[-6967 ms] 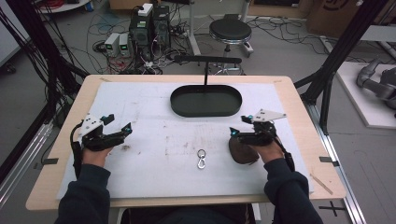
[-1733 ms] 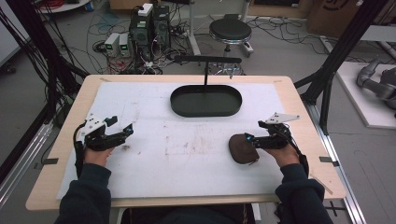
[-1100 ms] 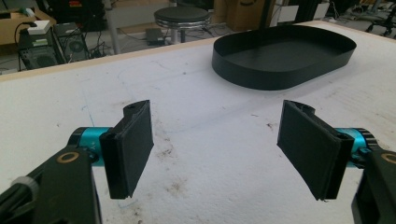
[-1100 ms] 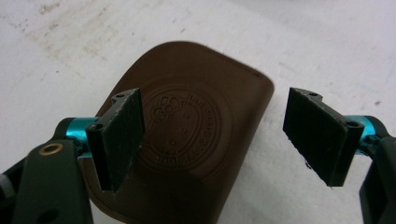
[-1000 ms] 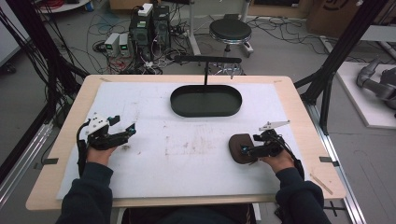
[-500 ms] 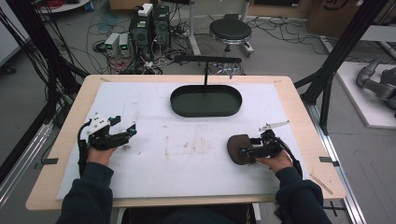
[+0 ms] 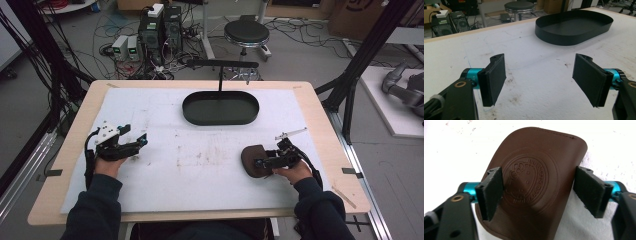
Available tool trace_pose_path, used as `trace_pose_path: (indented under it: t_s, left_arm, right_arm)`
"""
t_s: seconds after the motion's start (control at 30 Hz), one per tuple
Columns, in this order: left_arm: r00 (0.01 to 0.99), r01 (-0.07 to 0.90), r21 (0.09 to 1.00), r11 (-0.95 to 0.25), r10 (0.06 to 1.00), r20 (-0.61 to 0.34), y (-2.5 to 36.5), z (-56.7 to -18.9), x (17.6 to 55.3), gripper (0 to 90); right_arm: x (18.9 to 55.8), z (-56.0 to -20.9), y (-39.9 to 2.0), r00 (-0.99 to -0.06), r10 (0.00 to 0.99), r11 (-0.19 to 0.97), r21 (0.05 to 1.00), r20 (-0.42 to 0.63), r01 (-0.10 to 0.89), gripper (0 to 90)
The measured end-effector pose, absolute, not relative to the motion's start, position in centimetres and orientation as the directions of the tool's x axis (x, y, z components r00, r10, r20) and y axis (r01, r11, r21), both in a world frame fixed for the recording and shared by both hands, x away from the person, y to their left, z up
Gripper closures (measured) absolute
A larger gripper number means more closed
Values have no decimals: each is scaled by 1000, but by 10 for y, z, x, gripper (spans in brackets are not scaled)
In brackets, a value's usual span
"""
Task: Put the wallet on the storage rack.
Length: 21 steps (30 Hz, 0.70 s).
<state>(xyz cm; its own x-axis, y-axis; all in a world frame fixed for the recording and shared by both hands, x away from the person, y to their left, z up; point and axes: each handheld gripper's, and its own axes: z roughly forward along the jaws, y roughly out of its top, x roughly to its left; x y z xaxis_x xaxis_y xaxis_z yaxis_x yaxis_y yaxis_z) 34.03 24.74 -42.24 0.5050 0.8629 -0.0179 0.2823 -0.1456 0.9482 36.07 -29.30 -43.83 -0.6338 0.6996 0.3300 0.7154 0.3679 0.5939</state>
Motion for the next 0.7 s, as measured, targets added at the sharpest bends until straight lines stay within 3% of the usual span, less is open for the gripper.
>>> trace_pose_path:
  t_s: [0.23, 0.33, 0.6, 0.7]
  left_arm:
    - [502, 283, 948, -145, 865, -18, 248, -422, 340, 264]
    - [501, 282, 948, -145, 865, -17, 248, -422, 340, 264]
    - [573, 283, 952, -119, 817, -68, 227, -420, 343, 271]
    - [633, 281, 949, -145, 771, -70, 197, -415, 351, 271]
  right_arm:
    - [361, -435, -292, -632, 697, 367, 589, 339, 720, 346]
    - [361, -430, -291, -652, 689, 378, 611, 317, 696, 427]
    - [354, -415, -277, -759, 636, 489, 687, 141, 537, 523]
    - [345, -405, -262, -812, 584, 573, 711, -6, 407, 548]
